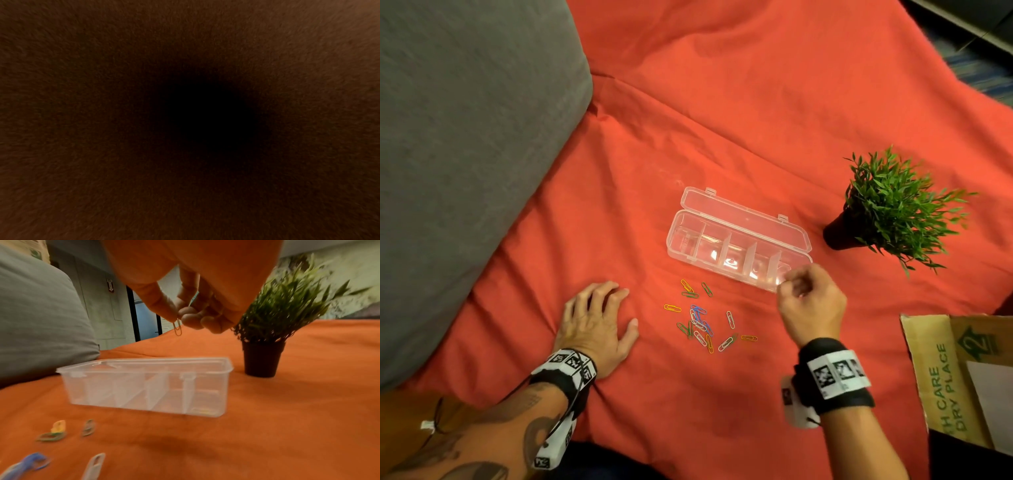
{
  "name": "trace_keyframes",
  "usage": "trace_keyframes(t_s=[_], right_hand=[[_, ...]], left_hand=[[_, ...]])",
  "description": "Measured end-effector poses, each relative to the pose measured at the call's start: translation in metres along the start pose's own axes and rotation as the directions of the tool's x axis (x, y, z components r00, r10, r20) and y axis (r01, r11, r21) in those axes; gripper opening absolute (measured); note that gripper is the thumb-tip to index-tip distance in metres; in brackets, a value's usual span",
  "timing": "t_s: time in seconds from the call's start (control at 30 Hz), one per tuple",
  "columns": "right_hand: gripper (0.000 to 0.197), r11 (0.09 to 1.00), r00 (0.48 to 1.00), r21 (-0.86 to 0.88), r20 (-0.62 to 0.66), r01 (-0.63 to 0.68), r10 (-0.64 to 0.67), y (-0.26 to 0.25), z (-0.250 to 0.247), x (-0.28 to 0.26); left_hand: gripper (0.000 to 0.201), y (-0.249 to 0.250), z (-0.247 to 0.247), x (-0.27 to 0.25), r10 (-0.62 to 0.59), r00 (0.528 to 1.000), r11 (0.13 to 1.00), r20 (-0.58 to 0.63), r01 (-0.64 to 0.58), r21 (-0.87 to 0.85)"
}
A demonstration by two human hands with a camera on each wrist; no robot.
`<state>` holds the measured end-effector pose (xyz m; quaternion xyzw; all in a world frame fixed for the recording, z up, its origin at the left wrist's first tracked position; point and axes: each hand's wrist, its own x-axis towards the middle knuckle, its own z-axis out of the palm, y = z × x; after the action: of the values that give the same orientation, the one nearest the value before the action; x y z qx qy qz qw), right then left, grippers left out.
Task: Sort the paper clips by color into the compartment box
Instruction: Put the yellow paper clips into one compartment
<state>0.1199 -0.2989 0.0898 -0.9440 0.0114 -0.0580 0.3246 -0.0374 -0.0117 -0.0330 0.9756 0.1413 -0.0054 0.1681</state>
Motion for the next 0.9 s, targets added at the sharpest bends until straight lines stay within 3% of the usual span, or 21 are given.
trace_keyframes(t_s=[0.13, 0.37, 0.5, 0.67, 0.77, 0.9], right_hand=[[0.008, 0.994, 0.999, -0.113, -0.05, -0.003, -0.002, 0.016, -0.018, 0.029], [0.013, 0.949, 0.979, -0.314, 0.202, 0.028, 0.038, 0.042, 0.007, 0.033], [0.02, 0.962, 0.992, -0.27, 0.126, 0.035, -0.001, 0.039, 0.007, 0.028], [0.009, 0.976, 0.985, -0.135, 0.042, 0.171, -0.167, 0.012, 0.0, 0.01], [0.01, 0.957, 0.941, -0.073, 0.213, 0.282, -0.261, 0.002, 0.011, -0.018], [0.004, 0.939, 0.816, -0.081, 0.523, 0.335, -0.246, 0.005, 0.037, -0.049]], left_hand=[[0.062, 0.0, 0.0, 0.0, -0.002, 1.0, 1.0, 0.008, 0.002, 0.0], [0.062, 0.0, 0.0, 0.0, -0.006, 1.0, 1.0, 0.009, 0.006, -0.001], [0.062, -0.001, 0.001, -0.001, 0.001, 1.0, 1.0, 0.005, -0.001, 0.008], [0.062, 0.0, 0.001, 0.0, 0.001, 1.0, 1.0, 0.003, -0.001, 0.005], [0.062, 0.0, 0.001, 0.0, -0.001, 1.0, 1.0, 0.003, 0.001, 0.006], [0.062, 0.001, 0.0, -0.001, -0.002, 1.0, 1.0, -0.005, 0.002, 0.003]])
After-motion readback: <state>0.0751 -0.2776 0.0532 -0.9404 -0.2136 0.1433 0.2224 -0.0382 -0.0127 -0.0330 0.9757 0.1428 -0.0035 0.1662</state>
